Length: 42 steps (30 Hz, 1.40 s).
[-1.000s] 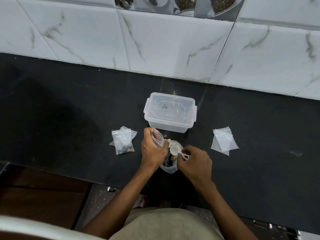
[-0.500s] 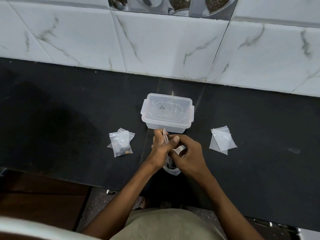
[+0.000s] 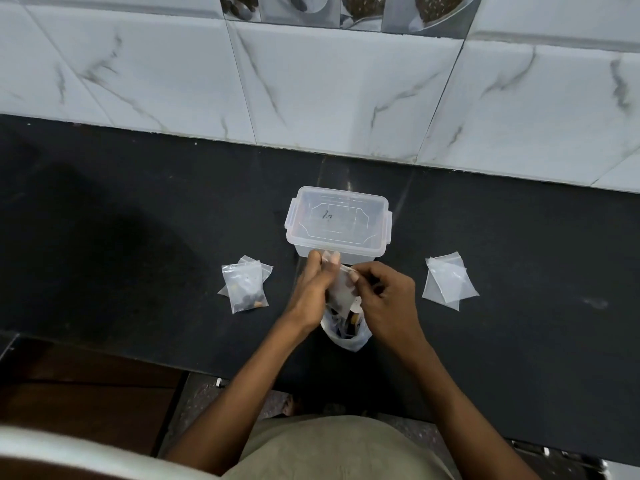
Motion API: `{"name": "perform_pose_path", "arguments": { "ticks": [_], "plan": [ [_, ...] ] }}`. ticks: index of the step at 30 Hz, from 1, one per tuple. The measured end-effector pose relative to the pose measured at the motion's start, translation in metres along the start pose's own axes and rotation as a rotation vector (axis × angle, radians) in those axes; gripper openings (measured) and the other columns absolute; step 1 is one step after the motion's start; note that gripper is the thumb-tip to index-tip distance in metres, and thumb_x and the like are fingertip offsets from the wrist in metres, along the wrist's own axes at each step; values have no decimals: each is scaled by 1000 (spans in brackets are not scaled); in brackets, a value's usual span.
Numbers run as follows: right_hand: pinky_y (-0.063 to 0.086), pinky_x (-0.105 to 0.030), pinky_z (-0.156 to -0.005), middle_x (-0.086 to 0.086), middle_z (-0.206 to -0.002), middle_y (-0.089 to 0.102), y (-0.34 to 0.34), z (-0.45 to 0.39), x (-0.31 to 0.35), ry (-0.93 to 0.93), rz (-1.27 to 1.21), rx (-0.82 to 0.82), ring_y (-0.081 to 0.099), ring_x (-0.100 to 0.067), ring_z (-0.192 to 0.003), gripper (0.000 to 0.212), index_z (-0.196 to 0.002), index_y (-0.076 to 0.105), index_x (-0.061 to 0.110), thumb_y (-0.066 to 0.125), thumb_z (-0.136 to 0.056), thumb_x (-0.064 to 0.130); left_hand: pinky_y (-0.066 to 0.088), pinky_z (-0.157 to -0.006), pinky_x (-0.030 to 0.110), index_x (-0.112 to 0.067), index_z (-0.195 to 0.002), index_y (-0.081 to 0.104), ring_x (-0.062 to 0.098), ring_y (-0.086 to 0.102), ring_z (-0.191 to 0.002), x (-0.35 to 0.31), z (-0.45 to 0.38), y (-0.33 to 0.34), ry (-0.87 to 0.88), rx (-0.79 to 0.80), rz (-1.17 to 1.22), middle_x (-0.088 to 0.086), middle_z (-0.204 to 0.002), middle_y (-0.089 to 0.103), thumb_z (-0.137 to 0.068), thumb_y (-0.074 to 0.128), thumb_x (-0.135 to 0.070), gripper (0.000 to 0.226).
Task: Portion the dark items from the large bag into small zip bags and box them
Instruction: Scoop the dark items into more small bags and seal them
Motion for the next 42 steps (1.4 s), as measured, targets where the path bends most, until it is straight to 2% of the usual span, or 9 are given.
{"name": "perform_pose_path", "arguments": {
  "ticks": [3,5,7,12,16,24,30,37,42],
  "plan": [
    [58,-36,-70,5,-80,73,-7,-5,0,17,11,-41,68,-11,-74,13,-88,75,9,67,-93,1,52,-68,24,9,-101,57,14,63,-79,-1,2,-9,18,76,34,10,-86,66,-86,67,-16,31],
    [57,-34,-70,6,-80,72,-12,-9,-2,32,17,-77,67,-11,-74,13,-87,75,10,67,-92,1,54,-62,23,-1,-92,66,13,67,-70,5,3,-14,26,68,-43,6,-78,71,-83,73,6,13],
    [59,-36,-73,8,-82,73,-15,-11,-6,44,31,-84,69,-11,-77,12,-88,77,11,69,-91,2,53,-55,20,-10,-81,69,12,69,-59,6,4,-17,8,16,-118,5,-71,73,-79,76,13,24],
    [59,-36,-74,7,-80,72,-13,-9,-8,68,24,-67,68,-12,-77,12,-88,75,10,67,-93,3,61,-70,34,-7,-83,73,30,76,-71,5,2,-22,37,-12,-137,20,-77,75,-74,79,13,23],
    [58,-33,-72,2,-81,72,-17,-14,-7,95,-23,-81,68,-16,-76,12,-90,75,9,66,-95,4,60,-80,29,-8,-94,75,19,77,-82,5,4,-25,33,37,-138,8,-88,79,-71,78,20,36],
    [60,-38,-76,-2,-89,74,-17,-13,-14,-6,-18,-62,71,-17,-83,10,-94,77,4,71,-89,-3,59,-70,25,-21,-83,74,11,75,-75,-1,7,-22,55,-6,-238,-4,-78,78,-66,76,25,49],
    [60,-33,-75,-3,-87,74,-18,-12,-17,-3,-11,-101,71,-16,-81,10,-92,78,5,72,-89,-2,63,-73,31,-9,-89,76,19,77,-77,3,3,-25,24,-89,-251,5,-79,78,-64,80,20,38],
    [60,-41,-76,1,-87,74,-18,-9,-17,-8,-7,-68,71,-16,-82,14,-92,78,7,72,-87,-4,58,-85,24,-31,-103,72,7,73,-96,5,3,-24,87,-43,-330,-9,-98,77,-68,86,8,54],
    [58,-34,-71,5,-84,72,-16,-8,-12,-33,33,-23,69,-12,-77,13,-89,77,12,74,-87,0,59,-83,31,-13,-100,75,16,74,-89,-6,2,-19,175,-126,-147,5,-93,77,-81,81,-7,21]
  ]
}}
Point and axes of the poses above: each hand's wrist, its own z-axis away from the middle knuckle, its own y-axis out of the palm, x = y × z, the point moved 1 cm from there along -z, towards the middle knuckle
